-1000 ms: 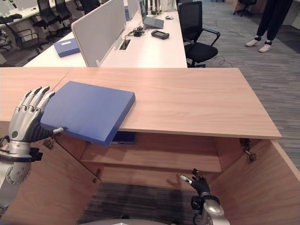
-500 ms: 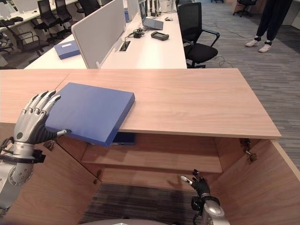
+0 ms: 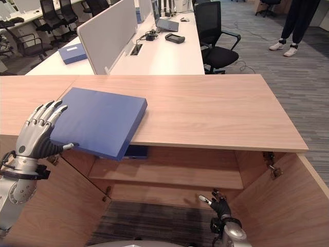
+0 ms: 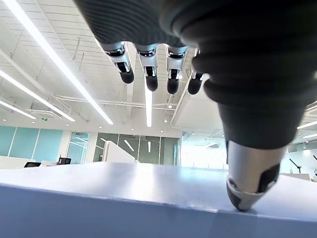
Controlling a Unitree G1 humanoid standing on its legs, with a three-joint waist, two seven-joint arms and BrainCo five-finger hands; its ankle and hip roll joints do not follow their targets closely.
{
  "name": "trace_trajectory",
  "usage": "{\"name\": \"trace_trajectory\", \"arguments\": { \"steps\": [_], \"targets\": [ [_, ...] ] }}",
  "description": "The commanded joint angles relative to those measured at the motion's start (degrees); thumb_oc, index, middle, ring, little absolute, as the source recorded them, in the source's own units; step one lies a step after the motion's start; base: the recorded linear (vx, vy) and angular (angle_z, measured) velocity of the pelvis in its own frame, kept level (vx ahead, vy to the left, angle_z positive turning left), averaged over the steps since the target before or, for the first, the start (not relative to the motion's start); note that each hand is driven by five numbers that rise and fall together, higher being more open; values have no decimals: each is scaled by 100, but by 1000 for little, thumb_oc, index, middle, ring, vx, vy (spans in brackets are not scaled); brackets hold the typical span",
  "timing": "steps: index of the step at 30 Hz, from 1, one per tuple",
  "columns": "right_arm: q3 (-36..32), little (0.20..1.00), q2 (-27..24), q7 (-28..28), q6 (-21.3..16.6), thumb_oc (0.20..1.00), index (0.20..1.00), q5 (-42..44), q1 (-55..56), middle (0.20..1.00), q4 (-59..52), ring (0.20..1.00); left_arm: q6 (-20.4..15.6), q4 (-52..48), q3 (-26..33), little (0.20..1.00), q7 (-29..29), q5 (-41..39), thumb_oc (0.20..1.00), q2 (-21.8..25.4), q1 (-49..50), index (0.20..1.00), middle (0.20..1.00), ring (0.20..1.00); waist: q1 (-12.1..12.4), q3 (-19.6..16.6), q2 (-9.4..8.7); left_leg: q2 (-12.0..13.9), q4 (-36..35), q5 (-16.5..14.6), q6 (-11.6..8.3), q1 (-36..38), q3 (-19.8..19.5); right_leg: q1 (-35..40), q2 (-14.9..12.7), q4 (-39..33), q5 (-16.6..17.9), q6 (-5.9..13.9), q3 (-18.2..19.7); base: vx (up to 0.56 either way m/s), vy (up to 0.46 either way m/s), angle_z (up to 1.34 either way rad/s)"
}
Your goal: Put the empty folder in the office cabinet
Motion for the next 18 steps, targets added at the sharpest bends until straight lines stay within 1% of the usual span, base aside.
{"name": "trace_trajectory", "arguments": {
  "steps": [1, 18],
  "targets": [
    [163, 1000, 22, 56, -208, 1000, 1000, 143, -467, 1000, -63, 1000, -46, 109, -24, 1000, 0, -135, 1000, 280, -146, 1000, 1000, 1000, 33, 270, -186, 457, 128, -470, -410, 325, 38, 105, -148, 55, -357, 354, 156, 0, 0, 0],
    [175, 1000, 9, 46, -203, 1000, 1000, 142, -468, 1000, -40, 1000, 12, 115, 67, 1000, 146, -56, 1000, 434, -298, 1000, 1000, 1000, 21, 246, -202, 440, 124, -472, -408, 295, -21, 115, -171, 71, -365, 357, 112, 0, 0, 0]
  ]
}}
